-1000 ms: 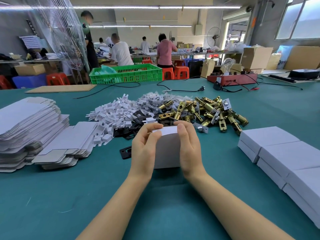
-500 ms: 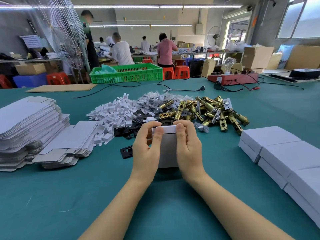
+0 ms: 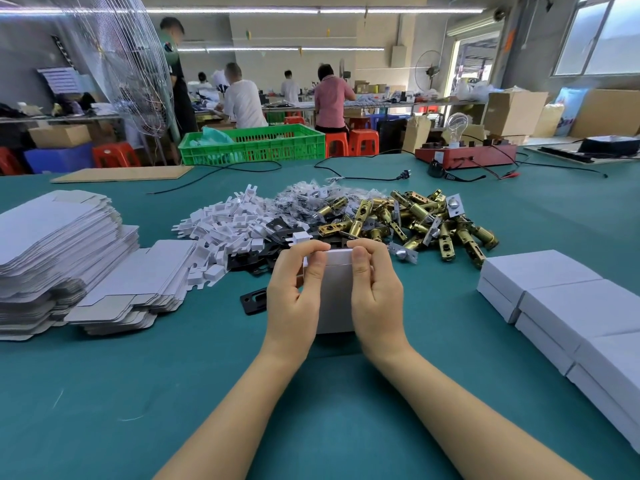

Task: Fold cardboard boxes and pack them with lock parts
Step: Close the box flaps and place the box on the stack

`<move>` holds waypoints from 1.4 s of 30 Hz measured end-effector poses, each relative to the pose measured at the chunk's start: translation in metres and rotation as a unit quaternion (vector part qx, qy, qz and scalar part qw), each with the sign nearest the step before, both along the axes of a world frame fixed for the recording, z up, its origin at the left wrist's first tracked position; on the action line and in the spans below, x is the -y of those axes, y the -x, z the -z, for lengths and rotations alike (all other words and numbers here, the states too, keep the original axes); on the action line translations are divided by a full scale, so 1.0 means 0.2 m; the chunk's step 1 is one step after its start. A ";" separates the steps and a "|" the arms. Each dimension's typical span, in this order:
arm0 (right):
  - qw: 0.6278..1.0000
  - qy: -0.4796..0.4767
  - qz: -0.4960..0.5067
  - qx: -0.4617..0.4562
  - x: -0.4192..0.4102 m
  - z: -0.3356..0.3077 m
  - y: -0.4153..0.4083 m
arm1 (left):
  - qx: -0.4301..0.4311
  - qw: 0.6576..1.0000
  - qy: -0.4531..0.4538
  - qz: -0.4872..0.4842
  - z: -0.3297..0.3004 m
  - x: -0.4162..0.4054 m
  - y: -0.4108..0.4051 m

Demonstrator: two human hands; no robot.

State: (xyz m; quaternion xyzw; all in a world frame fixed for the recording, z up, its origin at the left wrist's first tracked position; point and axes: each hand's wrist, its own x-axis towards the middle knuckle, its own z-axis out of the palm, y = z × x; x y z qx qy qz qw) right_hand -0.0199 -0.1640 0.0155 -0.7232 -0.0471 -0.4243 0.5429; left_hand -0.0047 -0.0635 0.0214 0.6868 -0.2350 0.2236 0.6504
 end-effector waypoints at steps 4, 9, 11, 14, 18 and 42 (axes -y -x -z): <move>1.000 0.021 0.007 0.004 0.01 0.02 -0.01 | 0.004 1.000 -0.008 -0.002 0.00 -0.01 0.00; 1.000 0.026 0.017 0.005 0.02 0.03 -0.02 | 0.011 1.000 -0.019 -0.009 0.01 -0.01 -0.01; 0.999 0.024 0.022 0.006 0.01 0.04 -0.02 | 0.018 1.000 -0.018 -0.013 0.01 -0.02 -0.01; 0.999 0.024 0.024 0.011 0.01 0.04 -0.02 | 0.021 1.000 -0.020 -0.009 0.01 -0.01 -0.01; 0.999 0.030 0.021 0.018 0.02 0.04 -0.02 | 0.035 0.999 -0.026 -0.010 0.02 -0.02 -0.02; 0.995 -0.091 -0.049 -0.001 0.03 -0.01 0.00 | 0.074 0.996 -0.051 0.005 0.07 -0.04 -0.05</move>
